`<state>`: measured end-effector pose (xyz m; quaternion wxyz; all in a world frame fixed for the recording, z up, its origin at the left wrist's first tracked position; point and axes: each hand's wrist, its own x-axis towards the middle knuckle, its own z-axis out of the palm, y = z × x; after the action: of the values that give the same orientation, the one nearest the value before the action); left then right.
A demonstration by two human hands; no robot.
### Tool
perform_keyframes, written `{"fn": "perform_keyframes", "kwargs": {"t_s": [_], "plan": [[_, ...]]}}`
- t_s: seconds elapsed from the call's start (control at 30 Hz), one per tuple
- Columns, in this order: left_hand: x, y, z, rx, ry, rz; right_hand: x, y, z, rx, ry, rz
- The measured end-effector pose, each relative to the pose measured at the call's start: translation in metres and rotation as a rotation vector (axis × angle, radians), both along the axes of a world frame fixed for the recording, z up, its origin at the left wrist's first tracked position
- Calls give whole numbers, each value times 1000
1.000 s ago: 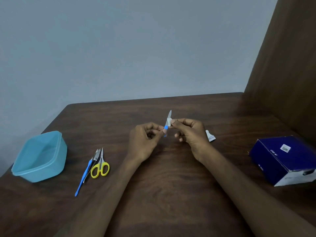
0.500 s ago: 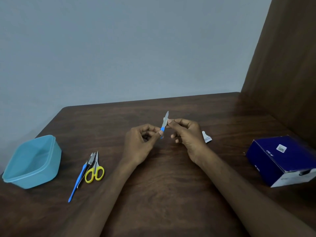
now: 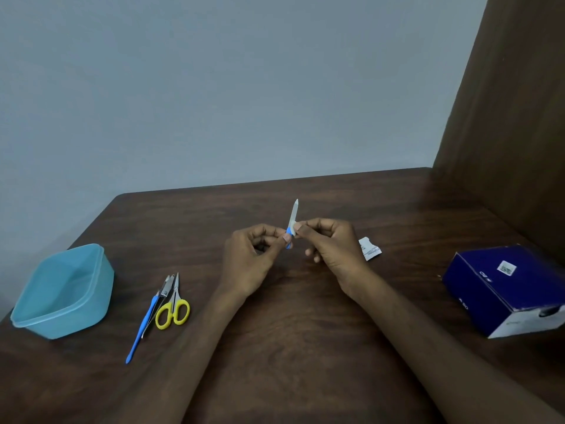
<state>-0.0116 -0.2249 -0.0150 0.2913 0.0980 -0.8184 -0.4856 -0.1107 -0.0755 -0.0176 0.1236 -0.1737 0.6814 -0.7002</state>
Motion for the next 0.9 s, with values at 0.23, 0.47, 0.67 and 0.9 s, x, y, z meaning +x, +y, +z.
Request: {"fn": "perform_keyframes", "kwargs": {"t_s": [0.23, 0.47, 0.67, 0.9], "plan": [[1, 1, 0, -22, -19, -10, -3, 2, 6, -195, -153, -119], [-1, 0, 0, -38, -22, -17, 0, 2, 6, -105, -86, -24], [0, -1, -1, -18, 12, 3, 3, 1, 1, -19, 9, 22], [-2, 0, 0, -58, -3, 5, -6, 6, 7, -169, -149, -20]]}}
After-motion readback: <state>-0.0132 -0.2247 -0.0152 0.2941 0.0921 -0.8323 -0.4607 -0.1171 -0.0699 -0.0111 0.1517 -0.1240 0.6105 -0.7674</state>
